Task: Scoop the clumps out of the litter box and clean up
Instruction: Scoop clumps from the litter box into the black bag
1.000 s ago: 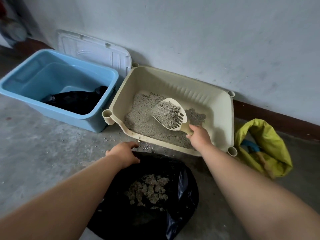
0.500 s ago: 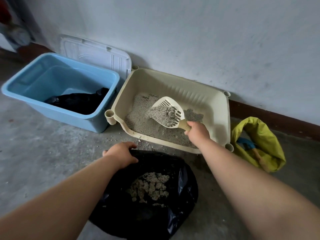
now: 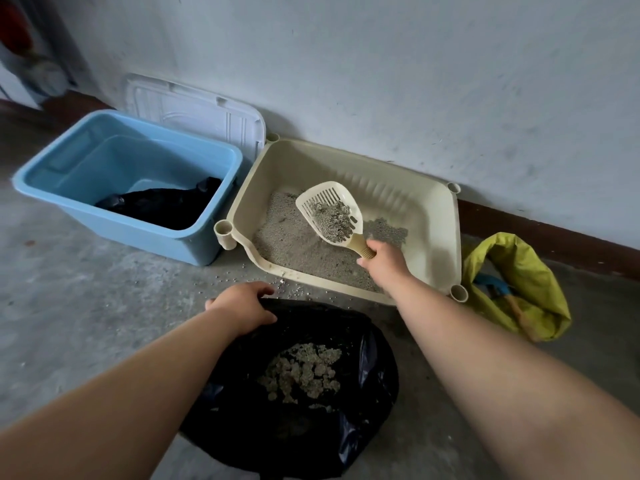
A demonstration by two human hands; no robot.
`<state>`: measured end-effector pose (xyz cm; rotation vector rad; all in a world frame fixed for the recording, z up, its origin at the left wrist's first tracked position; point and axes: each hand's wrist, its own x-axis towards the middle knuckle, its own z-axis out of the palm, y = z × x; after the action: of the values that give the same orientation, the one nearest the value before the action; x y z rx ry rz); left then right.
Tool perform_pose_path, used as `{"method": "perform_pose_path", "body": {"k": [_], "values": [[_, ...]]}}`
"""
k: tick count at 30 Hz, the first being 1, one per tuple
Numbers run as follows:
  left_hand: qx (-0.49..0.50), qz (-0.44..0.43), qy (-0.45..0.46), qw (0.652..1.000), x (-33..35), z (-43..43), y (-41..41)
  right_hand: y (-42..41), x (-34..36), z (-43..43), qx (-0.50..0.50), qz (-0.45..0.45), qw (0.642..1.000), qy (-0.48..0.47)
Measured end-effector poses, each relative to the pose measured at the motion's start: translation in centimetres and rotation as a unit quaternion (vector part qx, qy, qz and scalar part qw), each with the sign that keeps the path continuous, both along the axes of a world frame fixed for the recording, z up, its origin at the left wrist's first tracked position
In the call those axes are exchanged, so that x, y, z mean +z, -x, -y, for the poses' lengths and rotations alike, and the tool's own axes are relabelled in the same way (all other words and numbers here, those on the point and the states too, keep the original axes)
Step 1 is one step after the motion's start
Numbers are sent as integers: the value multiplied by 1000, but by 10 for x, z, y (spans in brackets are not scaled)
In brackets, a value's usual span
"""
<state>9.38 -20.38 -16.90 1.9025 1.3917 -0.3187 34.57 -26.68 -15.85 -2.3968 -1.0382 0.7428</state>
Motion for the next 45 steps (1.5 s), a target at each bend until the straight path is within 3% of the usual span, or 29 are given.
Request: {"method": "perform_pose_path", "body": {"k": [7,16,23,30,34,38,45], "values": [[0,3,11,1000,2,4,0,-2,1,4,-2,-4,1000,27],[-26,-31,3,999,15,17,6,-13,11,14,31,62,992,110],[-110,-89,-23,990,23,23,9,-8,19,41,46,31,998,33],[-129,-115,-56,983,22,28,12,-7,15,88,158,80,983,51],[-128,-118,-60,983,19,29,15,-1,6,109,235,130,963,27],[-130,-123,-55,982,17,30,18,1,-2,117,301,214,926,-78],[-121,-108,-53,985,17,32,17,8,-2,113,309,281,899,-134]]}}
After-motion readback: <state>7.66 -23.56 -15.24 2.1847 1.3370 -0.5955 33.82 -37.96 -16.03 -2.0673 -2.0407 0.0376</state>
